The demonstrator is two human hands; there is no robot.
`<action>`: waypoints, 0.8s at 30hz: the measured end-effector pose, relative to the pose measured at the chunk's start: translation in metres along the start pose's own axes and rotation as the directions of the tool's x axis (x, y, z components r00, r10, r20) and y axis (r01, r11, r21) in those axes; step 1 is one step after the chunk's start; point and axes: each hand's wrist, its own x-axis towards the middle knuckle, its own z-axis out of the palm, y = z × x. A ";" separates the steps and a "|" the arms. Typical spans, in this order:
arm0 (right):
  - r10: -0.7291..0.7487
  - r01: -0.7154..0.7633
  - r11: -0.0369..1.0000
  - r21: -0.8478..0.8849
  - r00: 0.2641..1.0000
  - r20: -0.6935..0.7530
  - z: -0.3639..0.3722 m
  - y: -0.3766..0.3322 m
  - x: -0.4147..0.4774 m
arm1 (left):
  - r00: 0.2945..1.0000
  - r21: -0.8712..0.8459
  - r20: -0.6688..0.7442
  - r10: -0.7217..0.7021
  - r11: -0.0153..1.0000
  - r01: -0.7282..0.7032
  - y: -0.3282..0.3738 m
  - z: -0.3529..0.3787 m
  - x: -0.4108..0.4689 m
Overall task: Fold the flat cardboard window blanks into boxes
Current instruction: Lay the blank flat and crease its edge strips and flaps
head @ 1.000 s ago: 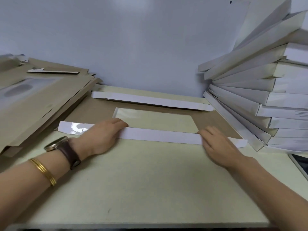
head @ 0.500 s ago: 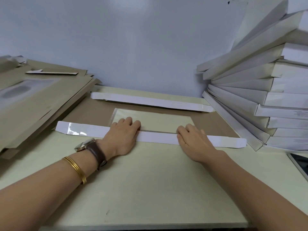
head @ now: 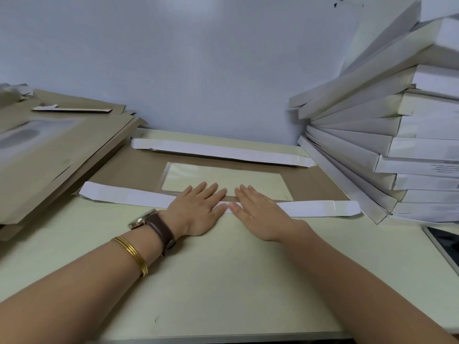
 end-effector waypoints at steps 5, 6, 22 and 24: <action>0.055 -0.055 0.998 -0.027 0.998 -0.006 -0.006 0.045 -0.015 | 0.998 0.014 0.009 -0.059 0.998 0.059 -0.029 -0.004 -0.014; 0.074 -0.074 0.997 -0.030 0.997 -0.006 -0.007 0.055 -0.019 | 0.997 0.021 0.009 -0.073 0.997 0.073 -0.035 -0.004 -0.017; 0.262 -0.263 0.964 0.028 0.964 0.036 -0.032 0.135 -0.055 | 0.973 -0.033 0.054 -0.226 0.973 0.228 -0.105 -0.013 -0.040; 0.267 -0.268 0.963 0.017 0.962 0.051 -0.036 0.137 -0.056 | 0.973 -0.038 0.049 -0.224 0.973 0.226 -0.106 -0.012 -0.039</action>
